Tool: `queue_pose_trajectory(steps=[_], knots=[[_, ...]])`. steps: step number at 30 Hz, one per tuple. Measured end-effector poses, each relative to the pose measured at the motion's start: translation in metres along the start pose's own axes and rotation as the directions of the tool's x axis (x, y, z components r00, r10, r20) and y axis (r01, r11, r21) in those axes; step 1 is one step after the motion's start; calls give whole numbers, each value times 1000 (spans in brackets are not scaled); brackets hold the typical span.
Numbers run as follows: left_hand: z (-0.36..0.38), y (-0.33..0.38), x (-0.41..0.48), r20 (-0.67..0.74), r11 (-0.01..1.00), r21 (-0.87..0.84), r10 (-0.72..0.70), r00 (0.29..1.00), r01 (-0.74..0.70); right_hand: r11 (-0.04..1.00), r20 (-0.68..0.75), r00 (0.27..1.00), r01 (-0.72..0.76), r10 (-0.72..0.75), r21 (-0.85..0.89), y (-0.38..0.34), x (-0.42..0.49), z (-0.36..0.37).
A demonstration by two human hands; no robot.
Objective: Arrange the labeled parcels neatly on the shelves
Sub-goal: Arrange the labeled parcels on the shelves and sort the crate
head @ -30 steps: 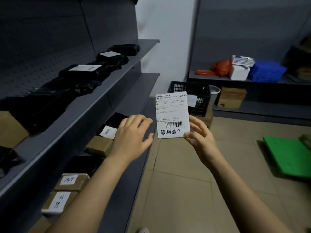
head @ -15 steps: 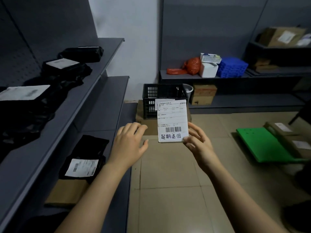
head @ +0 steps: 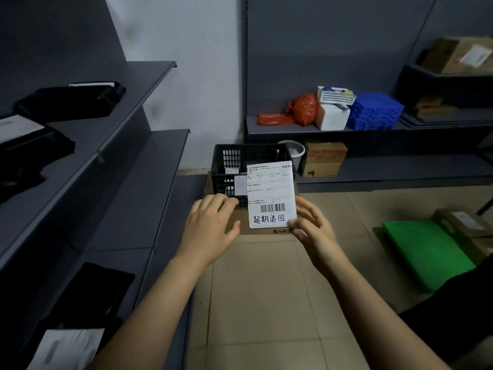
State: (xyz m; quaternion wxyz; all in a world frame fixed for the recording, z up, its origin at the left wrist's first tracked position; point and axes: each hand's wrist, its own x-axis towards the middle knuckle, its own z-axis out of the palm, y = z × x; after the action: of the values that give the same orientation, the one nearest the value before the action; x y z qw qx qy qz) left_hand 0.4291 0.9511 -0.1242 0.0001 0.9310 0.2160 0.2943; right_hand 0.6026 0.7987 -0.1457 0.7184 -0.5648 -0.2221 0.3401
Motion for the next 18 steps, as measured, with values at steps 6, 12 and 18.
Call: queue_pose_trajectory(steps=[6,12,18], knots=[[48,-26,77,13,997,16,-69,998,69,999,80,996,-30,32,-28,-13,109,-12],[91,-73,140,38,994,34,-105,994,104,997,90,993,-74,75,-14,-5,205,-6],[144,-143,220,36,995,15,-95,995,95,995,49,996,-64,68,-76,4,310,18]])
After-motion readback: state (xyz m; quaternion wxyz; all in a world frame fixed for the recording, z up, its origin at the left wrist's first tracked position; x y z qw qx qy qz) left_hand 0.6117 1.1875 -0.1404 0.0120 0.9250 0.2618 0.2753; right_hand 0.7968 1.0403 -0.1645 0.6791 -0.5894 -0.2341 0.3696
